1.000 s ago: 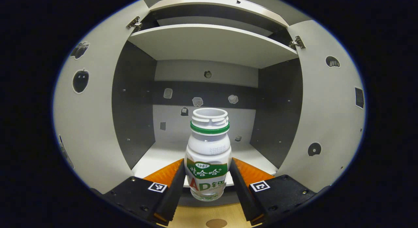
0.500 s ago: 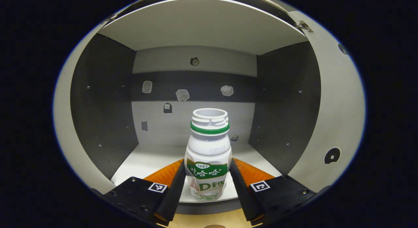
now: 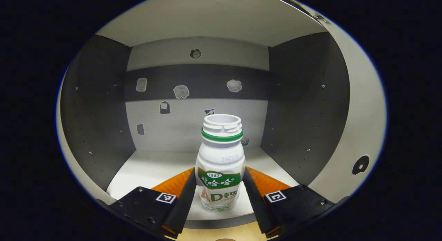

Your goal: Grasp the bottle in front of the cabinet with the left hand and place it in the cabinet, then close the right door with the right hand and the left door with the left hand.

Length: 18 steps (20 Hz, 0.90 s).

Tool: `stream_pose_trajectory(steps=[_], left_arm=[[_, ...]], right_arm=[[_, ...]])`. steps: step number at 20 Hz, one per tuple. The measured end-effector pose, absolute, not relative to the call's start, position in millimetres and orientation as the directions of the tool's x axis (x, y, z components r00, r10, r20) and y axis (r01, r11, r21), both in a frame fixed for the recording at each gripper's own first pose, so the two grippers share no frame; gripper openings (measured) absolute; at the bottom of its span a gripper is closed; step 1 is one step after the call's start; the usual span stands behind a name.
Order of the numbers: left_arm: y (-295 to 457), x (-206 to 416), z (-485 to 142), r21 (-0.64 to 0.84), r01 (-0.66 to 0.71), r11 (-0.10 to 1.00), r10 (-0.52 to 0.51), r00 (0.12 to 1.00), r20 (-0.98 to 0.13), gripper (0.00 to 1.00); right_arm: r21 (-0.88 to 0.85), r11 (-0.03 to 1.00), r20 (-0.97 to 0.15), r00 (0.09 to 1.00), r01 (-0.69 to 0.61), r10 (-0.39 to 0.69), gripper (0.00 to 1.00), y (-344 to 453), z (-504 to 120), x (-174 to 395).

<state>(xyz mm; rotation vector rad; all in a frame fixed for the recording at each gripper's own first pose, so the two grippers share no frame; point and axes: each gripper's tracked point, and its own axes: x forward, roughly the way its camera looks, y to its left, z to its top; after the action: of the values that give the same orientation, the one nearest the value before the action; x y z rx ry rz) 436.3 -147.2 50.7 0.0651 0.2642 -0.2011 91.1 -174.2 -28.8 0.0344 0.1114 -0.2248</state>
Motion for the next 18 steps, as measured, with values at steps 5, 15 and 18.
stream_pose_trajectory(steps=[5, 15, 18], left_arm=[[-138.1, 433.2, 53.4, 0.054, 0.186, 0.981, -0.166, 0.951, -0.261, 0.82], [-124.6, 390.4, 65.4, 0.005, 0.180, 0.984, -0.173, 0.955, -0.242, 0.95], [-115.9, 360.9, 79.4, -0.009, 0.187, 0.982, -0.185, 0.960, -0.211, 0.95]], right_arm=[[0.029, 0.976, -0.111, 0.971, 0.215, -0.211, 0.94, -168.4, -27.5, 89.8], [0.026, 0.979, -0.081, 0.977, 0.200, -0.198, 0.98, -169.3, -18.5, 80.5], [0.022, 0.982, -0.065, 0.981, 0.185, -0.184, 0.98, -166.7, -11.3, 81.9]])
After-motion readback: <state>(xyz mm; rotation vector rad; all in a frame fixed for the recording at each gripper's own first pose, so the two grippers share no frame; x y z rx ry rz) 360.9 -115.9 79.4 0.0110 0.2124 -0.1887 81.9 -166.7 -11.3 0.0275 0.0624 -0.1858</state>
